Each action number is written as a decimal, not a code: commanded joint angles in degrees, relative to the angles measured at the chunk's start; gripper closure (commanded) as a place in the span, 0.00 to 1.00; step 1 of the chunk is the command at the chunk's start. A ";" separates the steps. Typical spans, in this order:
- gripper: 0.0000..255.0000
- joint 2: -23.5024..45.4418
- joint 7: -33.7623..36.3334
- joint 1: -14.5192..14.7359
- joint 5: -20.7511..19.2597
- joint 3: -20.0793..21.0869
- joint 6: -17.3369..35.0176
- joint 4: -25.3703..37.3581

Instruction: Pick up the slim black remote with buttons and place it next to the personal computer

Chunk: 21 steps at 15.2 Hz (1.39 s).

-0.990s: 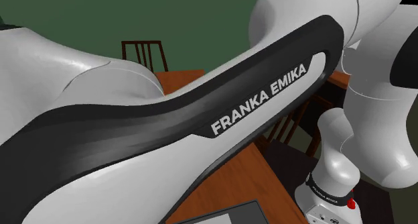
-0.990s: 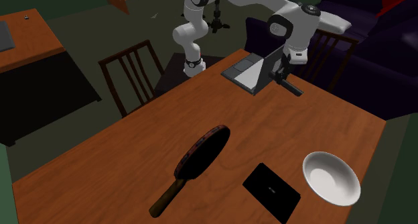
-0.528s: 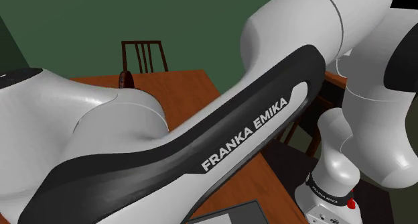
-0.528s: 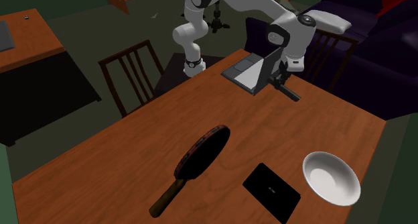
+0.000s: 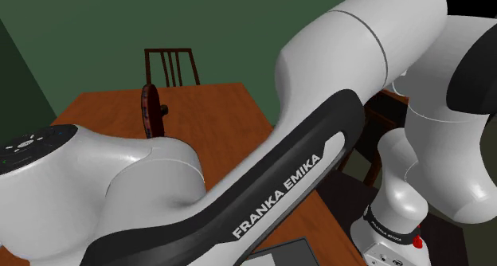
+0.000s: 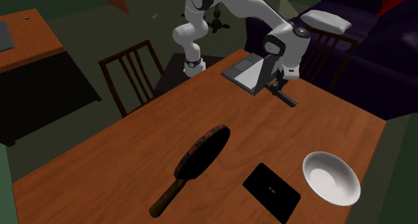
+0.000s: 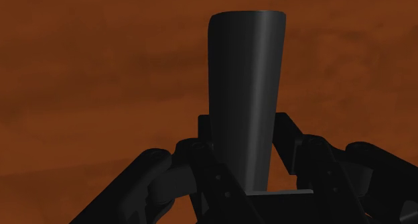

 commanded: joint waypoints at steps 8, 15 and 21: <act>1.00 2.68 0.07 0.24 -0.47 -0.23 5.05 -2.36; 0.00 2.70 -0.01 0.17 -0.47 -0.23 5.13 -2.43; 0.00 1.79 -0.03 0.08 -0.32 -0.14 3.48 -1.68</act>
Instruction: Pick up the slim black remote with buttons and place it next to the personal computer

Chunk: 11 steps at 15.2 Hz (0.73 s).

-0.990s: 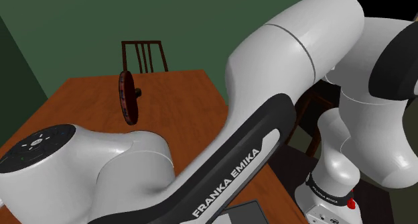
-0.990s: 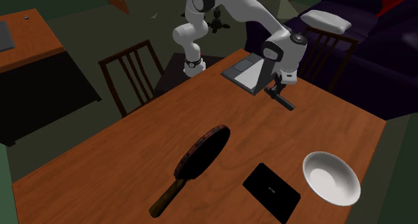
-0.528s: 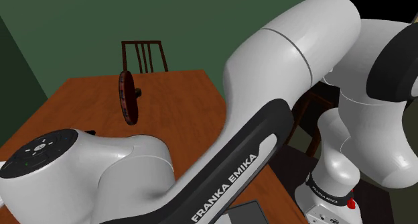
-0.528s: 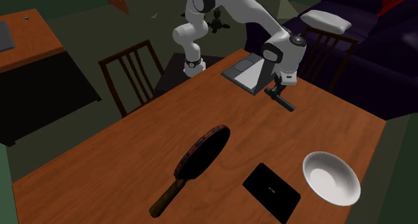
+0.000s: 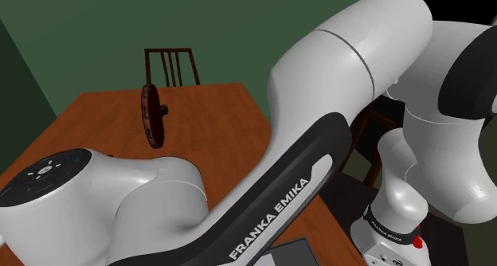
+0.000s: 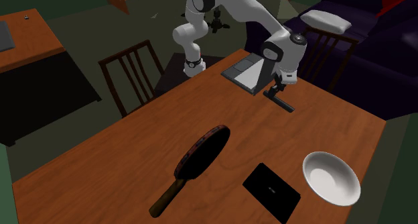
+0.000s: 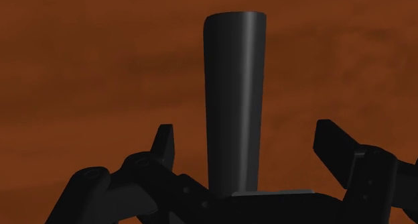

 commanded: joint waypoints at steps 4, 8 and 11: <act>0.00 -2.29 -0.30 -0.47 0.49 0.10 -5.40 2.41; 0.00 -2.29 -0.30 -0.47 0.49 0.09 -5.40 2.41; 0.00 -2.29 -0.31 -0.47 0.49 0.09 -5.39 2.41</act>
